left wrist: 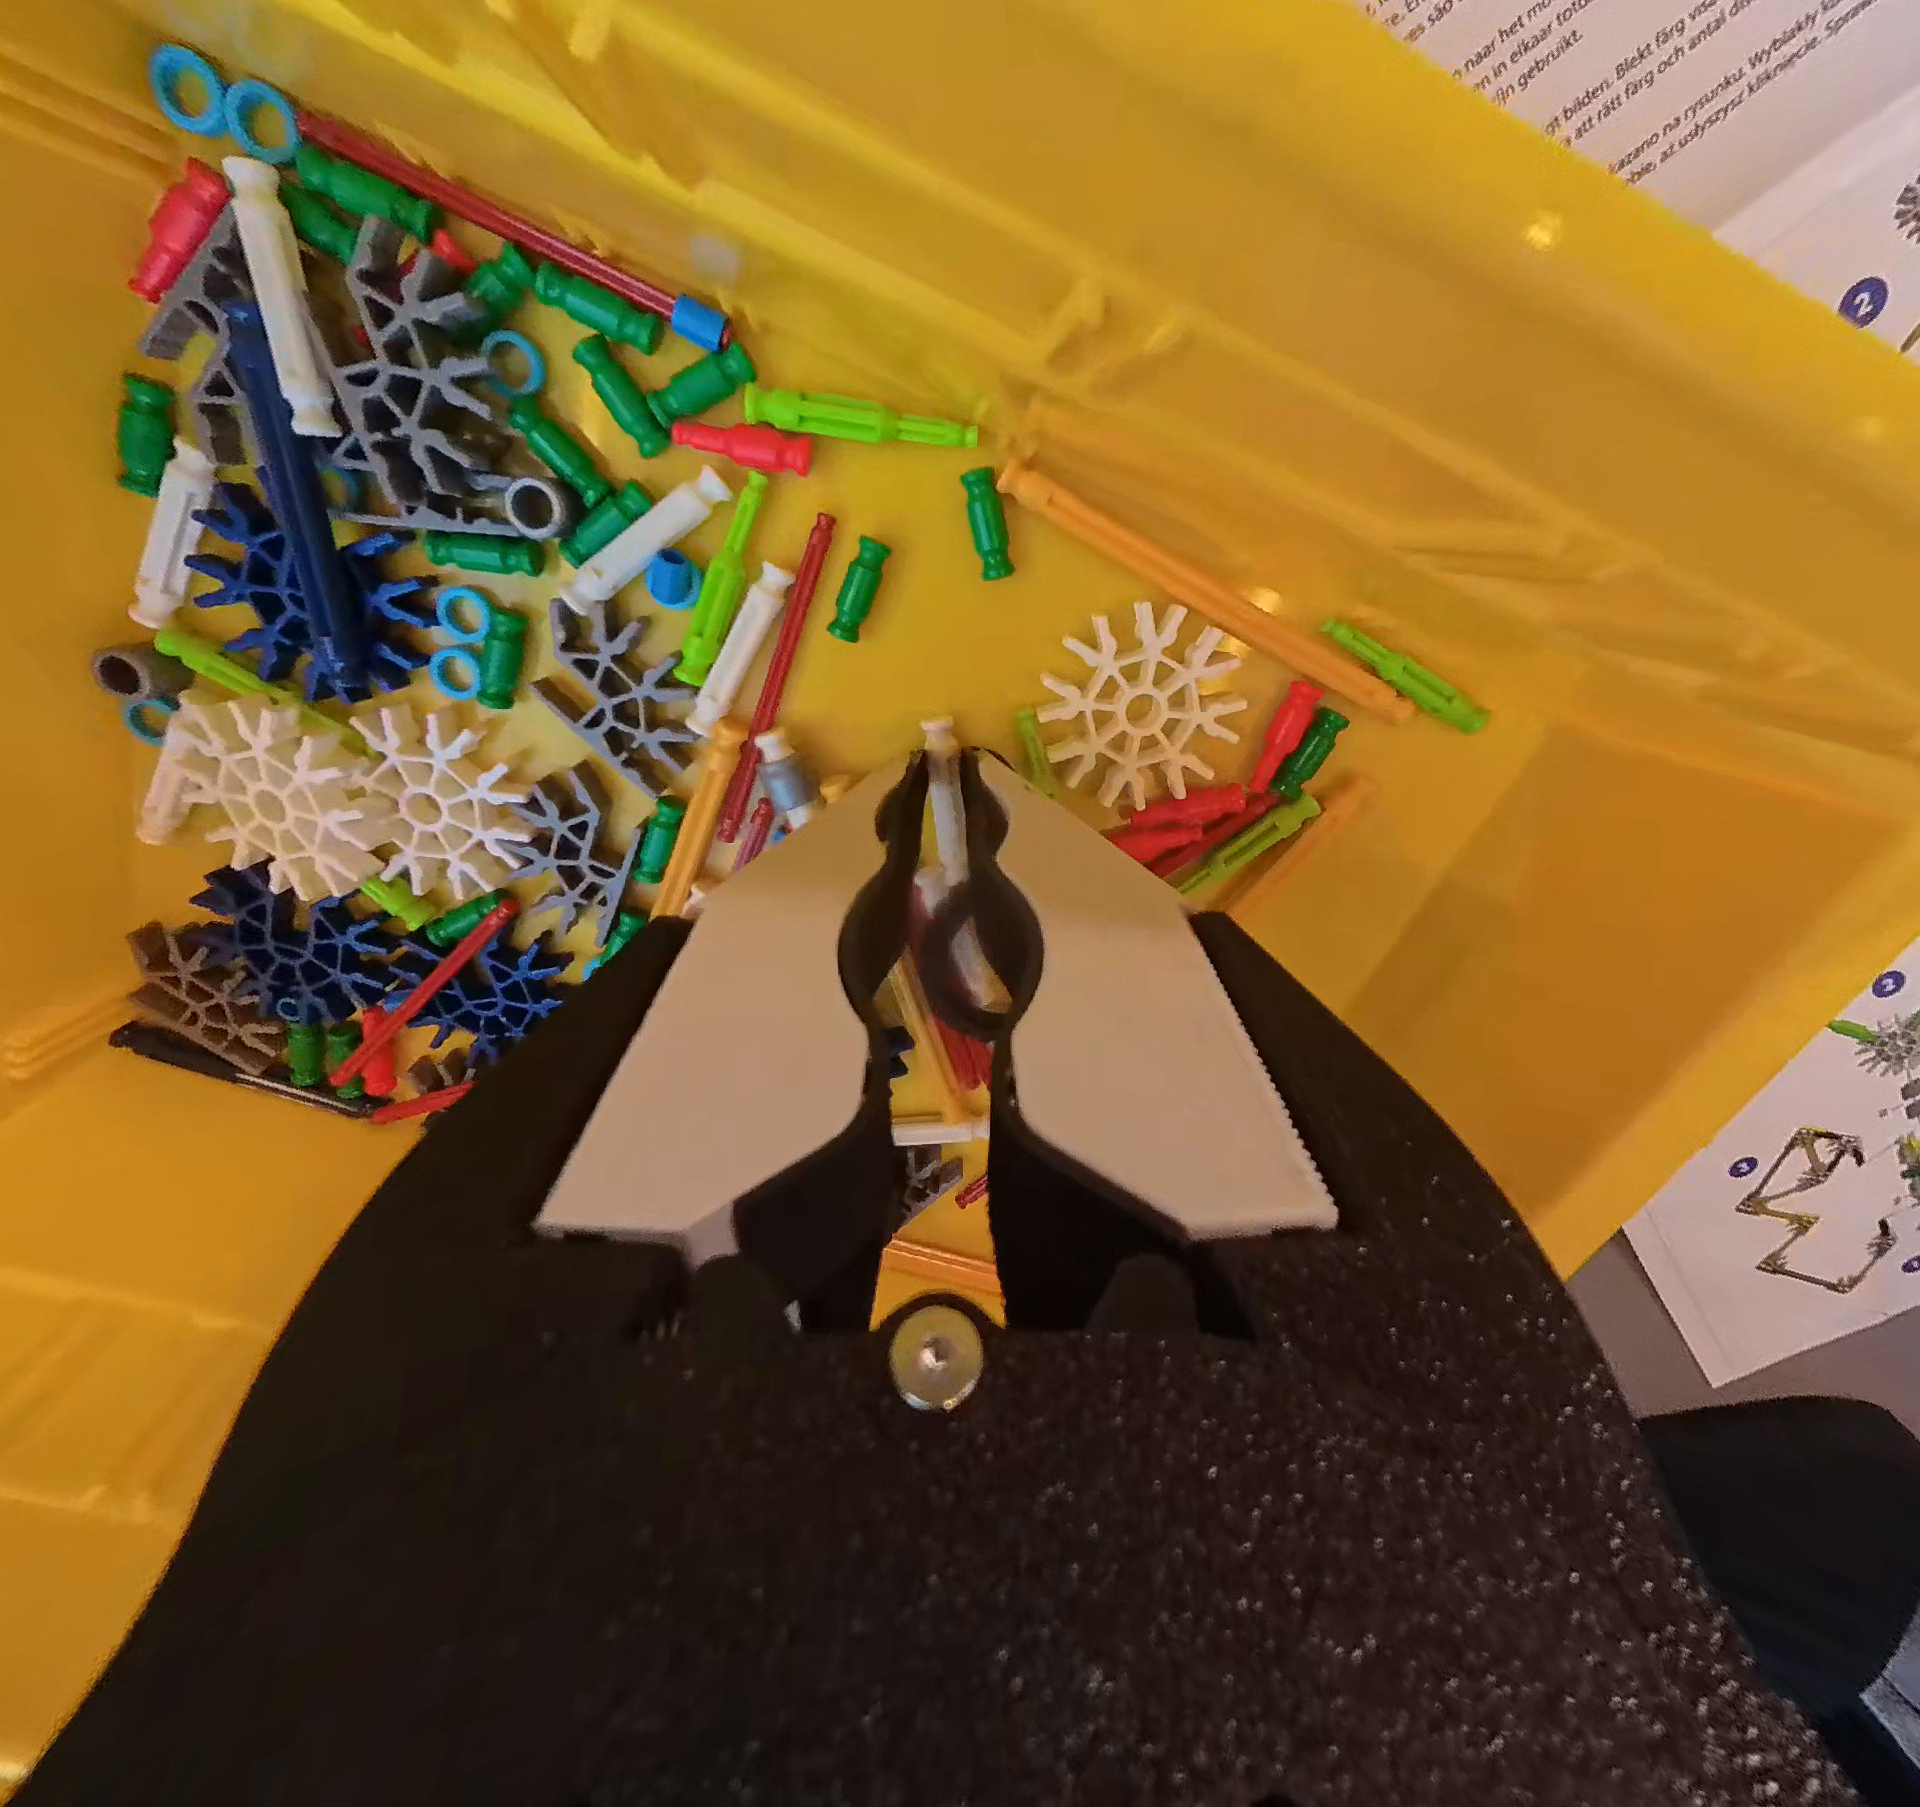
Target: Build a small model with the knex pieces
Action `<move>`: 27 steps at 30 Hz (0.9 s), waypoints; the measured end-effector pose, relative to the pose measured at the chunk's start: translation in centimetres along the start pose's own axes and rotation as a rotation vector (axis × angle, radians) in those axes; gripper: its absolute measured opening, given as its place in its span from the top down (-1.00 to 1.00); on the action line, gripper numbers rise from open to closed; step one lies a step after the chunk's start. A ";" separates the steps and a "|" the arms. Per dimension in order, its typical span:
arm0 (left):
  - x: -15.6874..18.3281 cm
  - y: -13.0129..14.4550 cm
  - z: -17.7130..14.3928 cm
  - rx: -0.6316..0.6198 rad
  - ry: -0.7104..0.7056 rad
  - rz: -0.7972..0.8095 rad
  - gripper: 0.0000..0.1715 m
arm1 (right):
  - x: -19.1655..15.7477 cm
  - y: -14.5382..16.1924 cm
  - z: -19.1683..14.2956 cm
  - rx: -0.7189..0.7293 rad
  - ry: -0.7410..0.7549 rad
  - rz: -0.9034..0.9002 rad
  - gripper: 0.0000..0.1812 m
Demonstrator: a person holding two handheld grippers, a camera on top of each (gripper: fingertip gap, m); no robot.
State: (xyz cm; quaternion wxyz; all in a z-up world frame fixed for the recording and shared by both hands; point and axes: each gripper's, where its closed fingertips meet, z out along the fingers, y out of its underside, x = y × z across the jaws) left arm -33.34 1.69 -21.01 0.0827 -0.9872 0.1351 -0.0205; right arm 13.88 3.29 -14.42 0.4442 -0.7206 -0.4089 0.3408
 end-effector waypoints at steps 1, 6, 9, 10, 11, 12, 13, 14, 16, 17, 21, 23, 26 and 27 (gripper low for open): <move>0.0 0.0 0.0 -0.003 -0.010 0.015 0.95 | 0.0 0.1 0.0 -0.003 0.001 -0.004 0.97; -0.4 -0.5 -0.7 0.023 -0.073 0.073 0.96 | 0.0 0.0 -0.1 0.005 0.006 -0.003 0.97; -0.3 -1.9 -3.6 0.127 -0.128 0.097 0.96 | 0.1 -0.1 -0.2 0.012 0.014 -0.002 0.97; 0.0 -2.5 -5.0 0.172 -0.150 0.115 0.96 | 0.2 -0.1 -0.2 0.013 0.015 -0.001 0.97; 0.6 -3.1 -6.5 0.225 -0.164 0.133 0.96 | 0.2 -0.1 -0.2 0.013 0.015 0.000 0.97; 1.5 -3.6 -8.1 0.284 -0.168 0.153 0.96 | 0.2 0.0 -0.2 0.011 0.014 0.000 0.97; 2.8 -4.2 -9.5 0.347 -0.165 0.176 0.96 | 0.2 0.1 -0.1 0.009 0.014 -0.001 0.97; 4.2 -4.6 -10.8 0.409 -0.152 0.193 0.96 | 0.1 0.2 0.0 0.007 0.012 -0.003 0.97; 8.3 -5.0 -12.5 0.530 -0.069 0.235 0.96 | 0.0 0.3 0.2 0.001 0.004 -0.007 0.97; 10.6 -5.0 -12.9 0.583 -0.013 0.248 0.95 | -0.2 0.4 0.3 -0.002 -0.001 -0.010 0.97; 20.0 -4.0 -12.0 0.743 0.293 0.226 0.96 | -1.0 0.4 0.6 -0.007 -0.024 -0.031 0.96; 24.0 -3.5 -11.0 0.804 0.487 0.142 0.96 | -1.7 0.3 0.8 -0.004 -0.039 -0.051 0.95; 28.4 -3.5 -9.9 0.877 0.725 -0.010 0.95 | -3.3 -0.2 1.1 0.010 -0.079 -0.084 0.92; 29.5 -3.5 -9.7 0.890 0.795 -0.047 0.95 | -4.1 -0.6 1.3 0.020 -0.101 -0.097 0.91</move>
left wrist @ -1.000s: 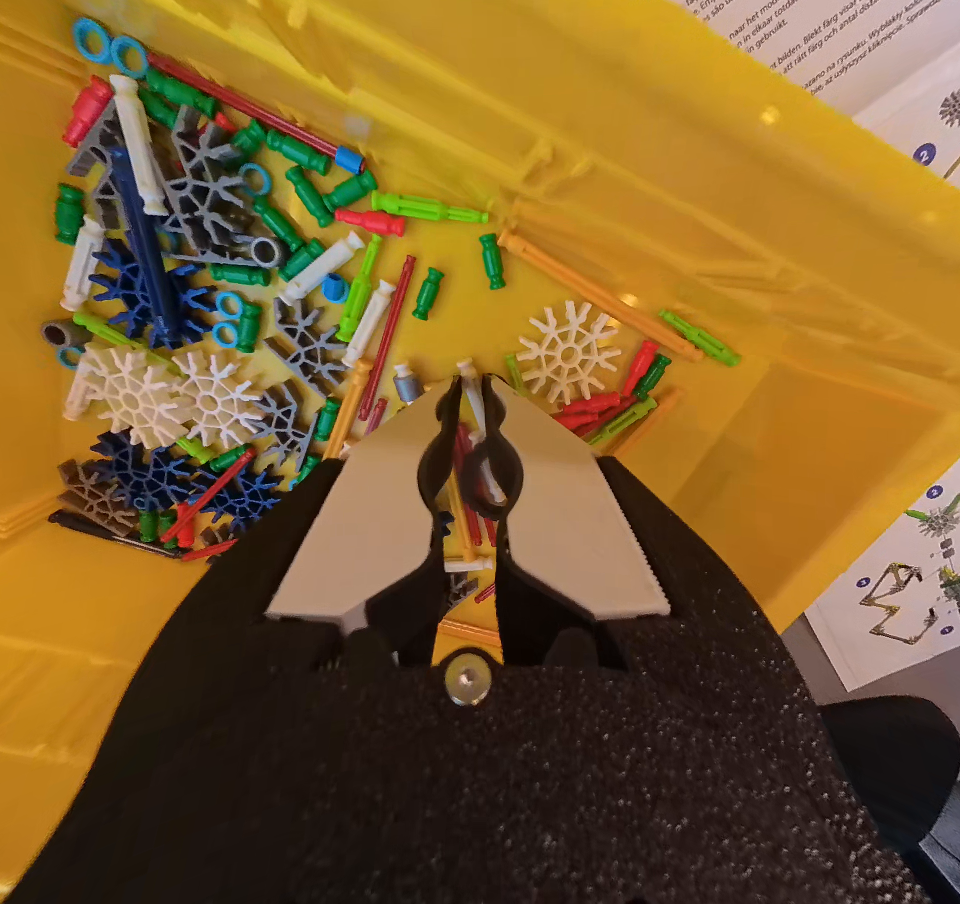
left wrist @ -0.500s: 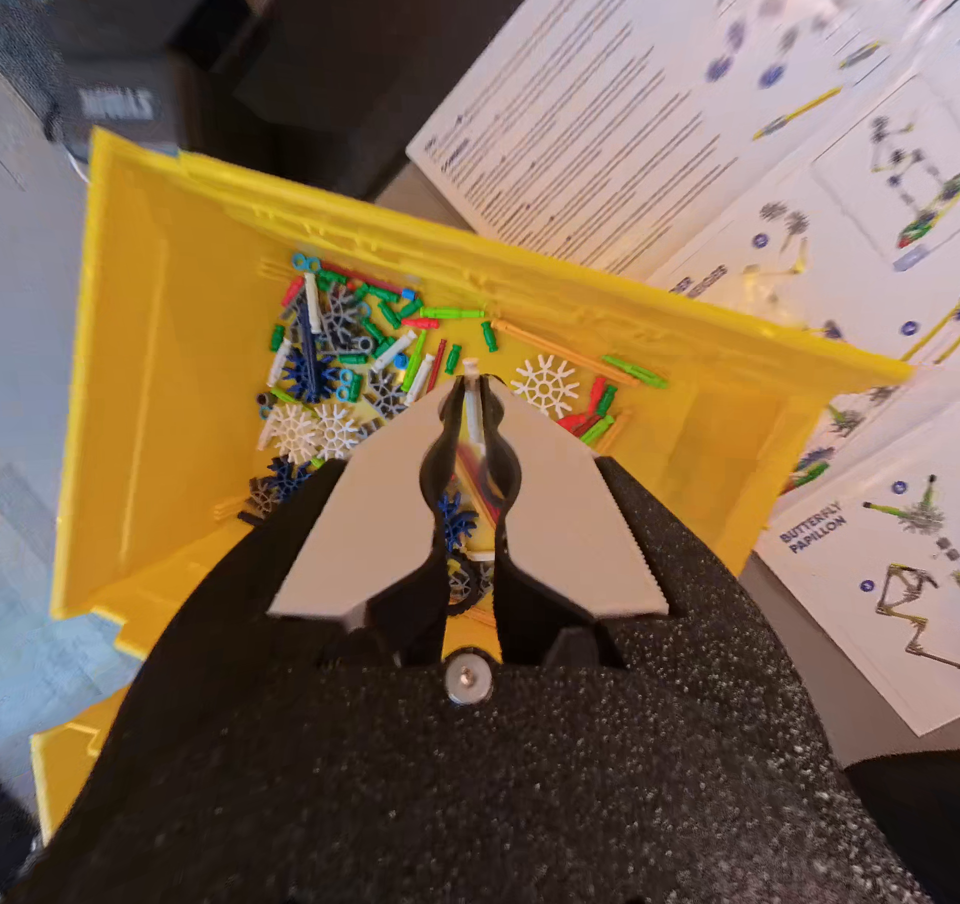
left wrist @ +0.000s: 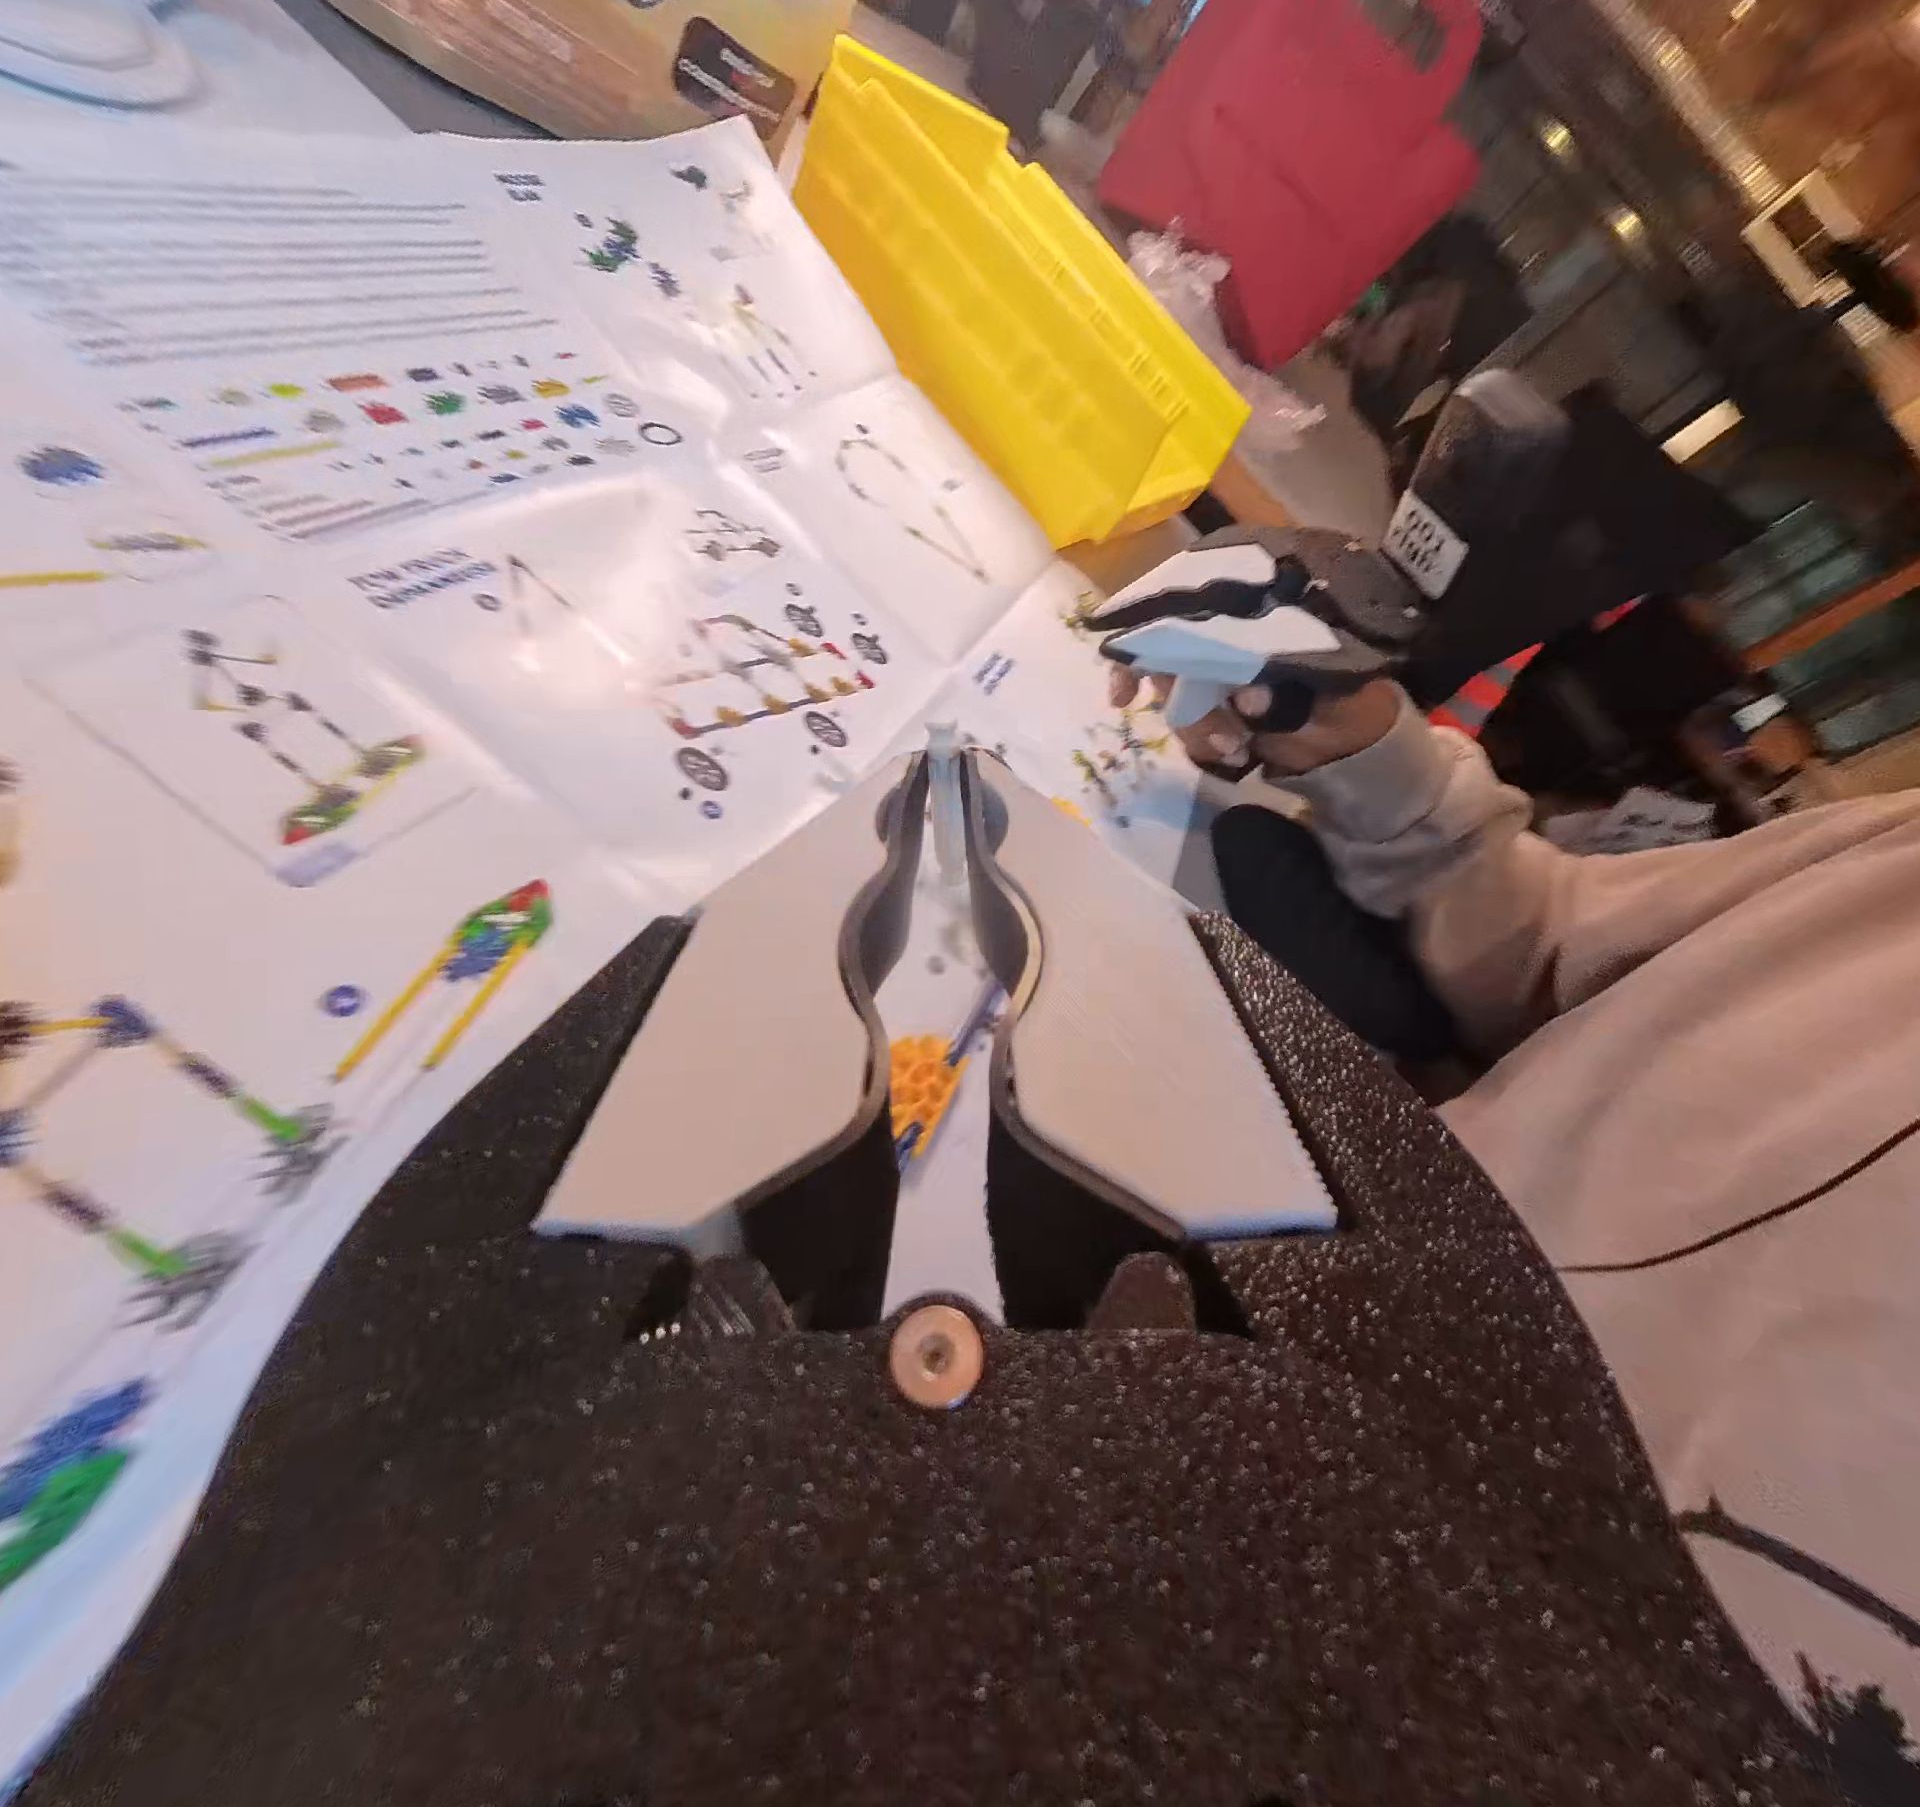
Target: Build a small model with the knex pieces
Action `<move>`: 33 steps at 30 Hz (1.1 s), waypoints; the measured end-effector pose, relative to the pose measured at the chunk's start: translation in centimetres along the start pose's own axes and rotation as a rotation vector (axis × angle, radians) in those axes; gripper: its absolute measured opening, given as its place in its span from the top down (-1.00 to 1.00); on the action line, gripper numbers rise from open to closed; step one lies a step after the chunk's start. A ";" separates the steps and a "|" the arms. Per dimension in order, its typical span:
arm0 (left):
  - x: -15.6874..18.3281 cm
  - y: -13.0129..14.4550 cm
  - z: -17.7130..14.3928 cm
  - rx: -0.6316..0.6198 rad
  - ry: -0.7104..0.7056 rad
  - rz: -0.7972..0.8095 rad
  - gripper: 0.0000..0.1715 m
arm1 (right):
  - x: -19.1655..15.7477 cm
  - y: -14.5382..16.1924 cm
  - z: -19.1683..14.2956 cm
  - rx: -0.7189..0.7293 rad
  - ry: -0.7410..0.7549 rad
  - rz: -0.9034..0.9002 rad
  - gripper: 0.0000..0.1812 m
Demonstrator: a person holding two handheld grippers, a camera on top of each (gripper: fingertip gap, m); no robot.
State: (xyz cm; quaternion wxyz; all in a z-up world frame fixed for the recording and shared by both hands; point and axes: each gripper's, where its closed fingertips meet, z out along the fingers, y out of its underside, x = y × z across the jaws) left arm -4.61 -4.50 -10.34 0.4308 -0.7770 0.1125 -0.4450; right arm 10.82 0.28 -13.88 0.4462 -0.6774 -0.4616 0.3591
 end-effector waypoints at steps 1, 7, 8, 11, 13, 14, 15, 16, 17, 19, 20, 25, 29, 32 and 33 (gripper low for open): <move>0.6 0.5 0.7 0.016 0.042 -0.040 0.95 | -0.9 -0.4 0.3 0.011 -0.027 -0.013 0.91; 2.2 2.2 3.0 0.021 0.168 -0.152 0.95 | -7.9 -2.1 3.5 0.026 -0.213 -0.144 0.82; 2.6 2.5 3.2 0.015 0.193 -0.170 0.95 | -8.9 -2.2 4.1 0.021 -0.228 -0.175 0.80; 3.7 3.5 3.8 -0.012 0.251 -0.209 0.95 | -10.4 -2.2 5.6 0.016 -0.207 -0.295 0.65; 4.3 4.2 4.0 -0.029 0.288 -0.237 0.96 | -10.7 -2.4 6.1 0.031 -0.178 -0.361 0.48; 4.5 4.6 4.0 -0.038 0.301 -0.249 0.95 | -10.9 -2.5 6.2 0.038 -0.174 -0.392 0.41; 4.6 4.9 4.1 -0.046 0.307 -0.258 0.95 | -11.1 -2.4 6.3 0.043 -0.168 -0.428 0.38; 4.7 5.1 4.1 -0.051 0.312 -0.266 0.95 | -11.2 -2.4 6.3 0.046 -0.161 -0.472 0.38; 4.9 5.2 4.1 -0.055 0.322 -0.278 0.95 | -11.4 -2.2 6.3 0.045 -0.158 -0.520 0.41; 5.0 5.5 4.2 -0.065 0.335 -0.301 0.95 | -11.8 -1.7 6.3 0.043 -0.155 -0.593 0.54; 5.1 5.7 4.2 -0.073 0.336 -0.303 0.95 | -11.8 -1.8 6.3 0.052 -0.142 -0.611 0.62; 5.2 6.0 4.2 -0.091 0.346 -0.321 0.95 | -11.9 -1.6 6.2 0.057 -0.164 -0.612 0.63; 4.9 6.3 4.3 -0.104 0.324 -0.288 0.95 | -11.8 -1.3 6.3 0.049 -0.162 -0.609 0.63; 4.8 6.4 4.1 -0.116 0.294 -0.228 0.87 | -11.6 -1.1 6.3 0.043 -0.155 -0.608 0.63; 4.7 6.5 4.1 -0.122 0.281 -0.211 0.86 | -11.6 -1.1 6.3 0.043 -0.153 -0.605 0.63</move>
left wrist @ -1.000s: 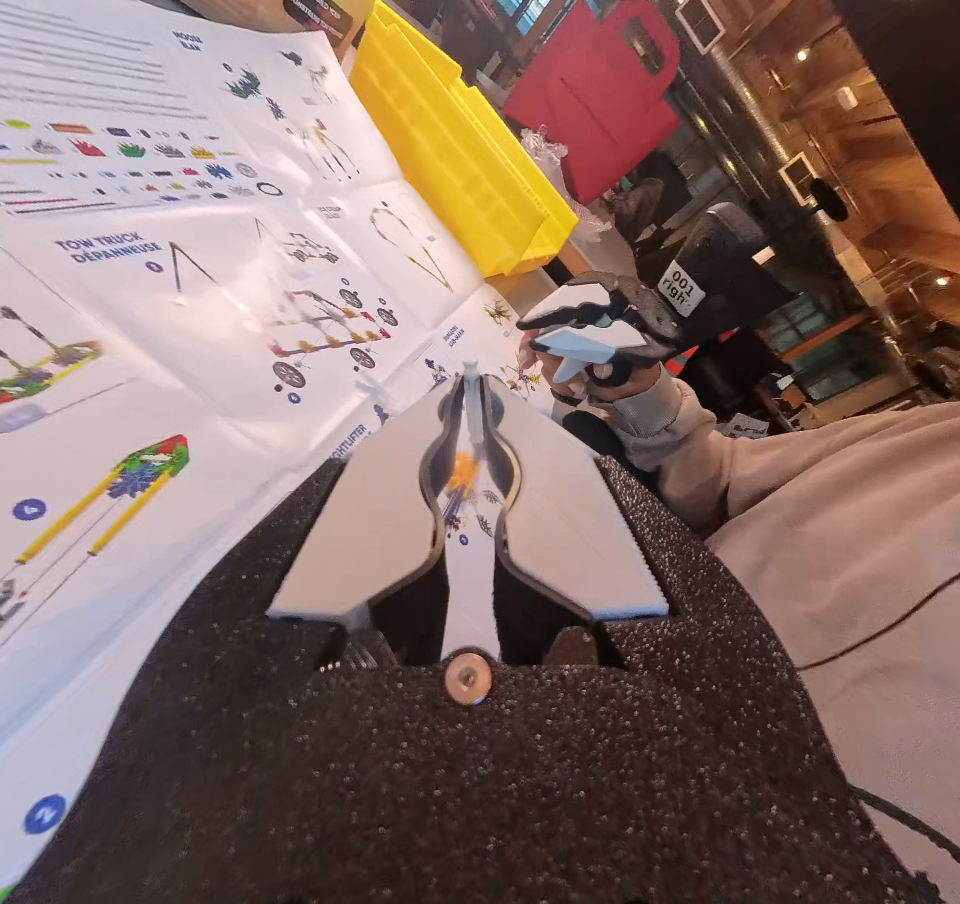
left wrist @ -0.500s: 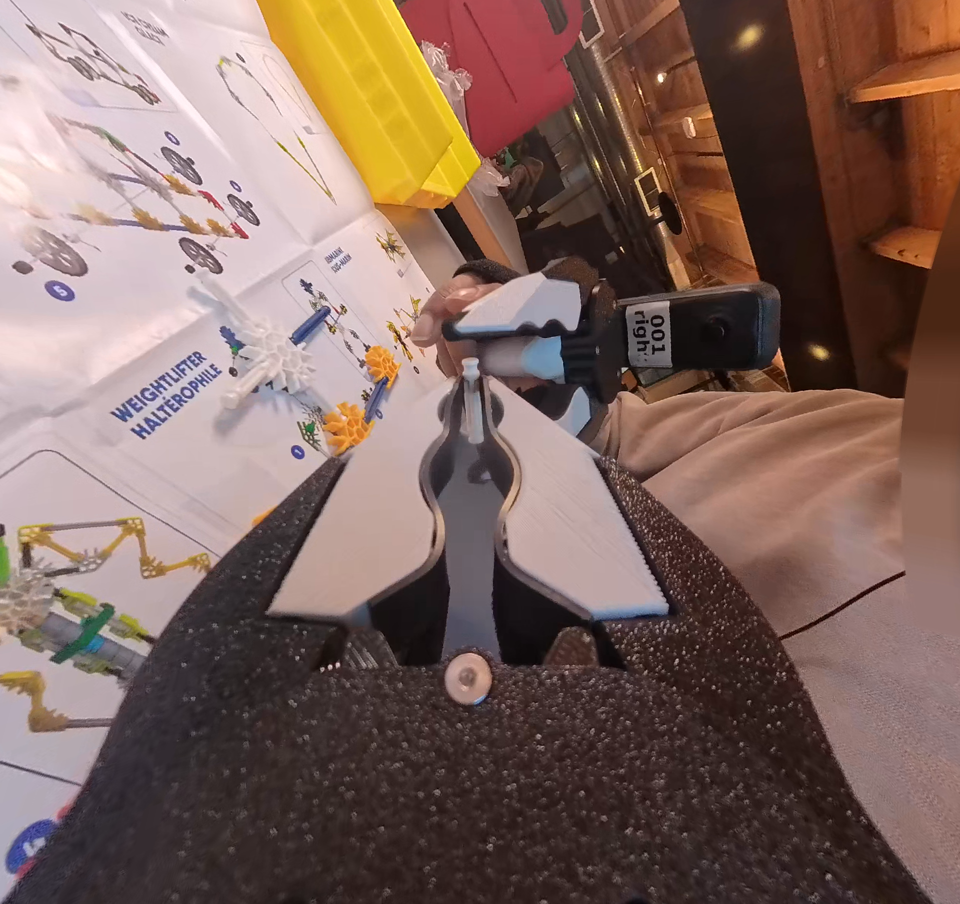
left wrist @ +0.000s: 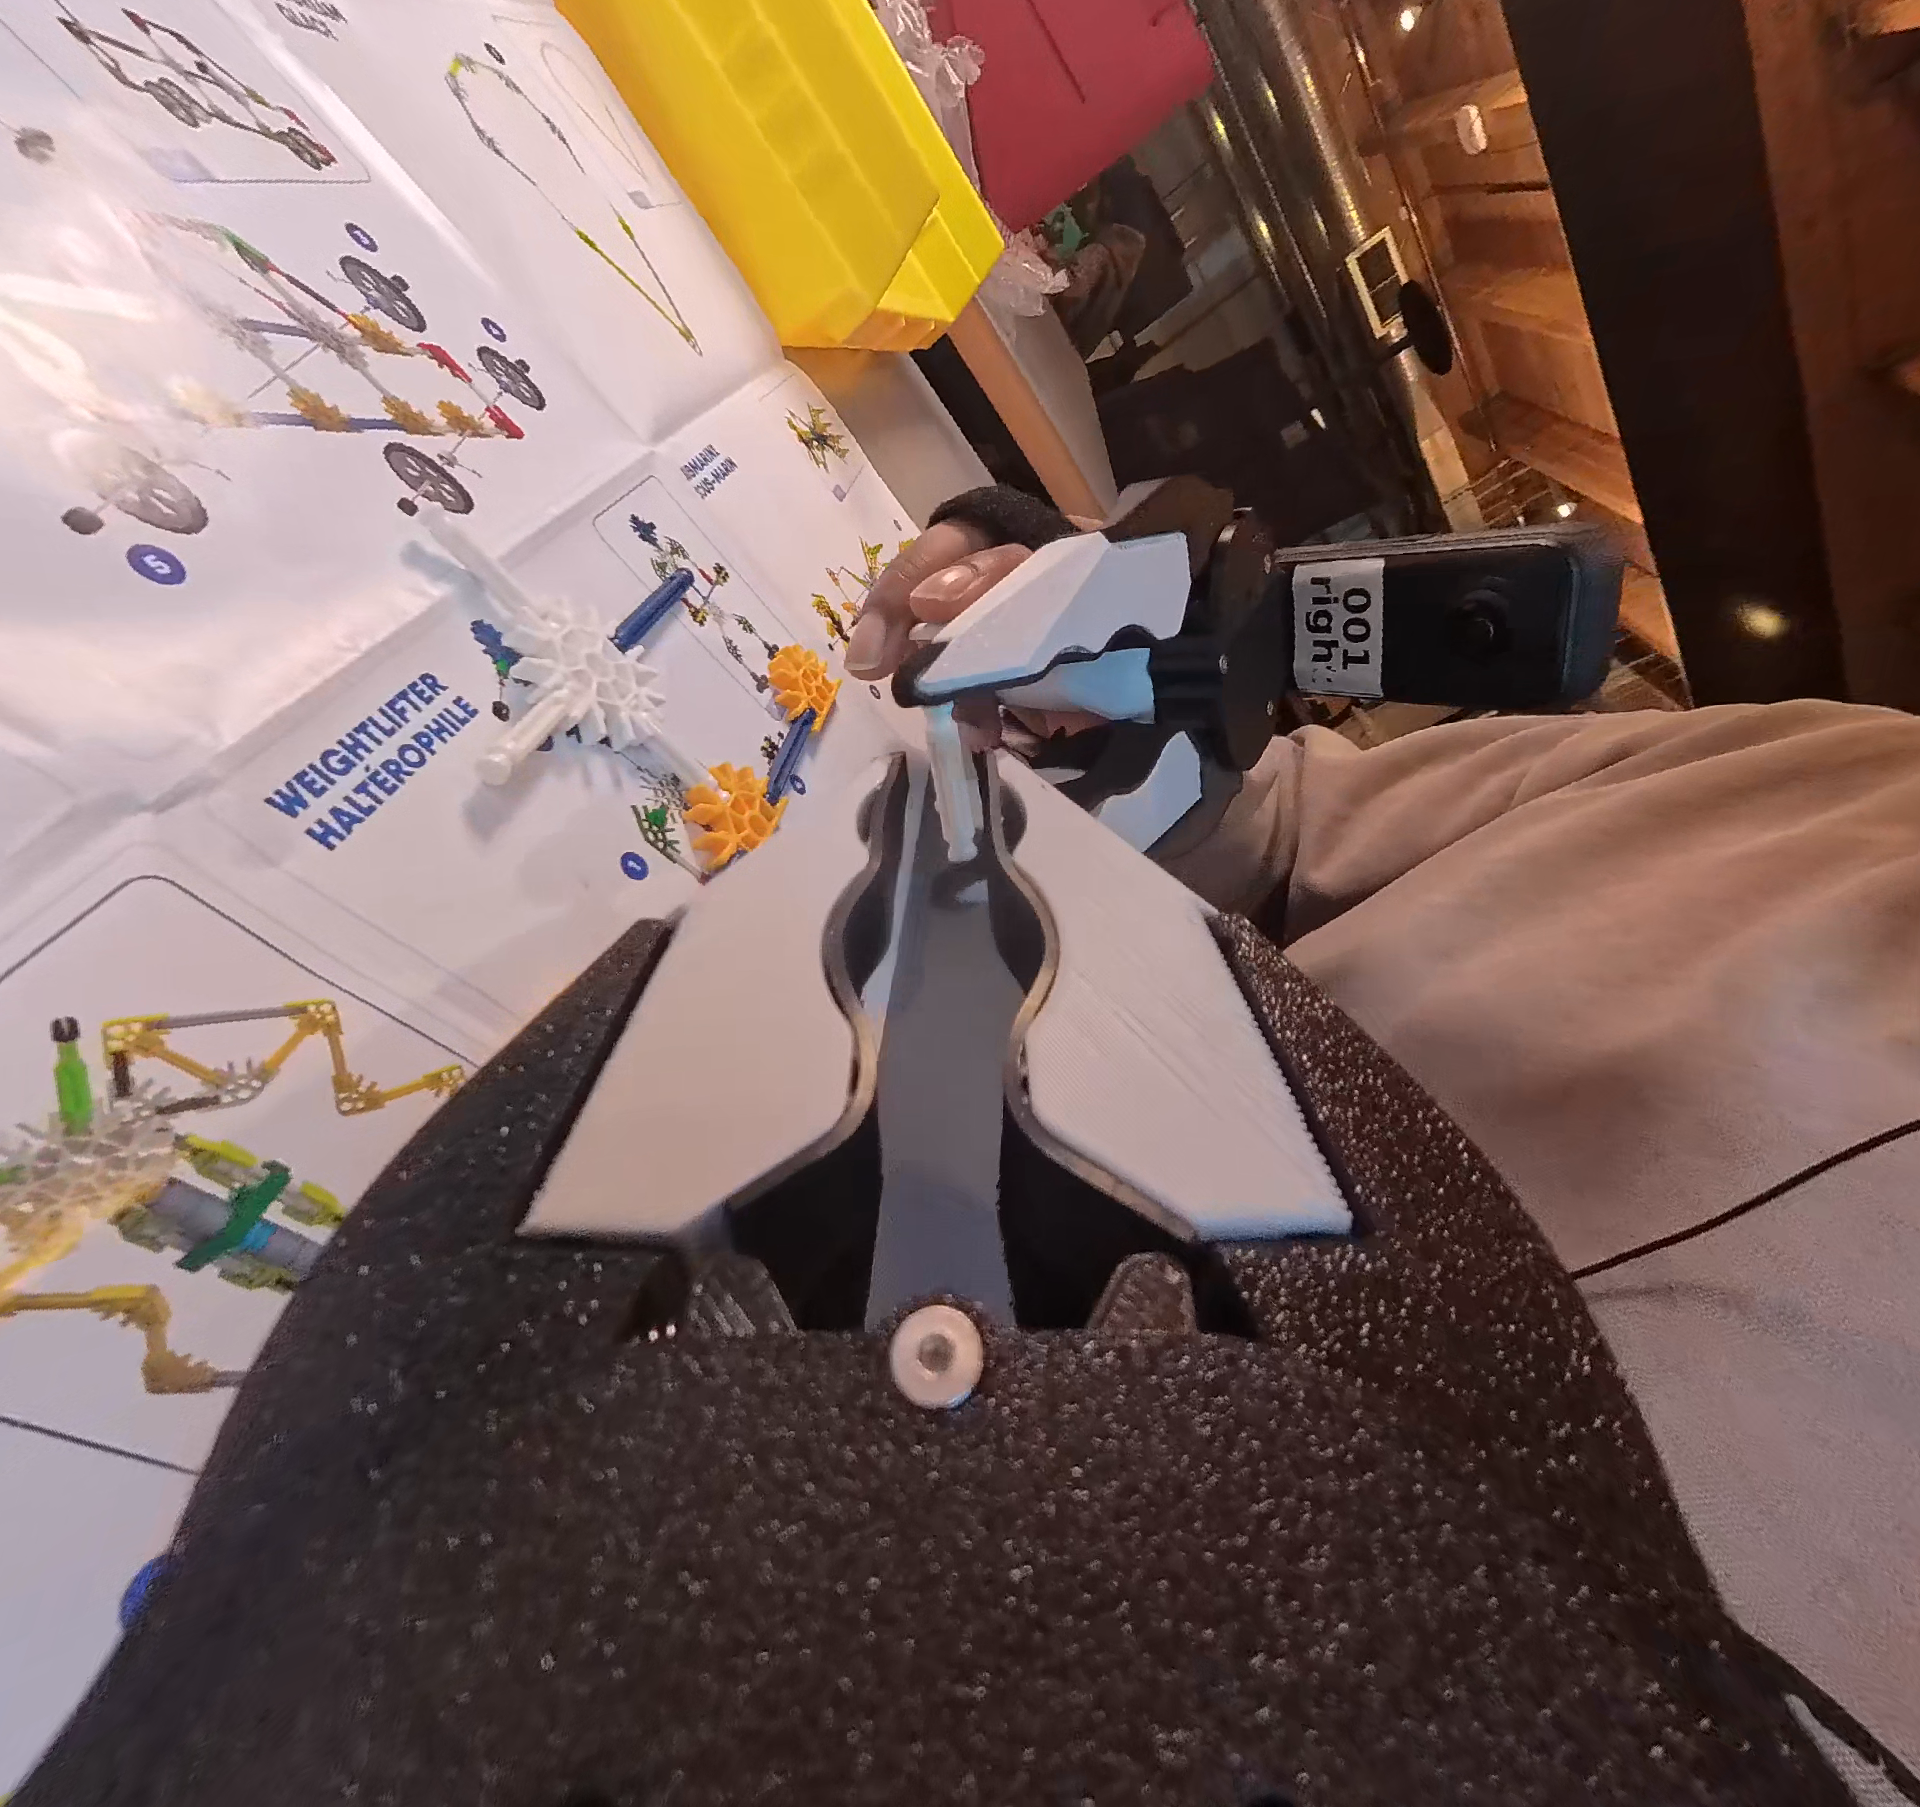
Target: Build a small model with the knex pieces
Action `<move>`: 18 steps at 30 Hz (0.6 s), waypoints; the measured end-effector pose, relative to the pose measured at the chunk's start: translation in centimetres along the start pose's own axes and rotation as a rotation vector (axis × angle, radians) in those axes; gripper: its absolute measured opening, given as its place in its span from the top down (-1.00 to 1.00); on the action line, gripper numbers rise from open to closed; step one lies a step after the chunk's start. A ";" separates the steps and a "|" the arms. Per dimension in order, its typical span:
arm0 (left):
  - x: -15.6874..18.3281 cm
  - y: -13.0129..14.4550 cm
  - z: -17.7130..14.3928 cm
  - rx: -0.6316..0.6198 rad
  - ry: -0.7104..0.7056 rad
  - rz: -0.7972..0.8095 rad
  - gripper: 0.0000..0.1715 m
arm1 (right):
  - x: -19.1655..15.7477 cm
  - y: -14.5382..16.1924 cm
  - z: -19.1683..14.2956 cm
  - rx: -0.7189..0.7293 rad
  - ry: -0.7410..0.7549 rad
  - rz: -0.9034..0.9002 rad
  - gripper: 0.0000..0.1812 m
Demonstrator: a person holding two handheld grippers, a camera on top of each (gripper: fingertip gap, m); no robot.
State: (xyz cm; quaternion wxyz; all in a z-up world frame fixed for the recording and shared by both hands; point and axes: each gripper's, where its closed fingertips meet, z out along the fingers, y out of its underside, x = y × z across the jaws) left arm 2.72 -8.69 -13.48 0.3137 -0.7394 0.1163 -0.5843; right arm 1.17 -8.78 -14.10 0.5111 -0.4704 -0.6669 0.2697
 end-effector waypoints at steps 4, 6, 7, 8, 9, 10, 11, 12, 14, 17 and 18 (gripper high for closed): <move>-0.2 0.5 0.2 -0.026 -0.041 0.046 0.92 | 0.0 0.2 0.1 -0.014 0.009 -0.015 0.63; -0.3 0.5 0.2 -0.027 -0.059 0.063 1.00 | 0.0 0.4 0.2 -0.024 0.014 -0.024 0.63; -0.4 0.5 0.2 -0.030 -0.069 0.073 1.00 | 0.0 0.5 0.2 -0.028 0.014 -0.025 0.63; -0.5 0.5 0.1 -0.035 -0.079 0.080 1.00 | 0.0 0.5 0.2 -0.029 0.015 -0.025 0.62; -0.6 0.6 0.1 -0.040 -0.086 0.084 1.00 | 0.0 0.5 0.2 -0.030 0.018 -0.024 0.62; -0.6 0.6 0.1 -0.042 -0.087 0.085 1.00 | 0.1 0.5 0.2 -0.029 0.020 -0.022 0.62; -0.5 0.7 0.1 -0.044 -0.079 0.082 1.00 | 0.1 0.5 0.2 -0.031 0.020 -0.020 0.62; -0.4 0.7 0.2 -0.045 -0.073 0.077 1.00 | 0.1 0.6 0.3 -0.032 0.023 -0.020 0.62; -0.5 0.8 0.2 -0.047 -0.075 0.076 1.00 | 0.1 0.6 0.3 -0.034 0.027 -0.024 0.62; -0.4 0.8 0.2 -0.040 -0.059 0.061 1.00 | 0.2 0.5 0.3 -0.029 0.033 -0.024 0.63; -0.2 0.7 0.1 -0.033 -0.044 0.048 0.99 | 0.2 0.4 0.3 -0.024 0.036 -0.021 0.63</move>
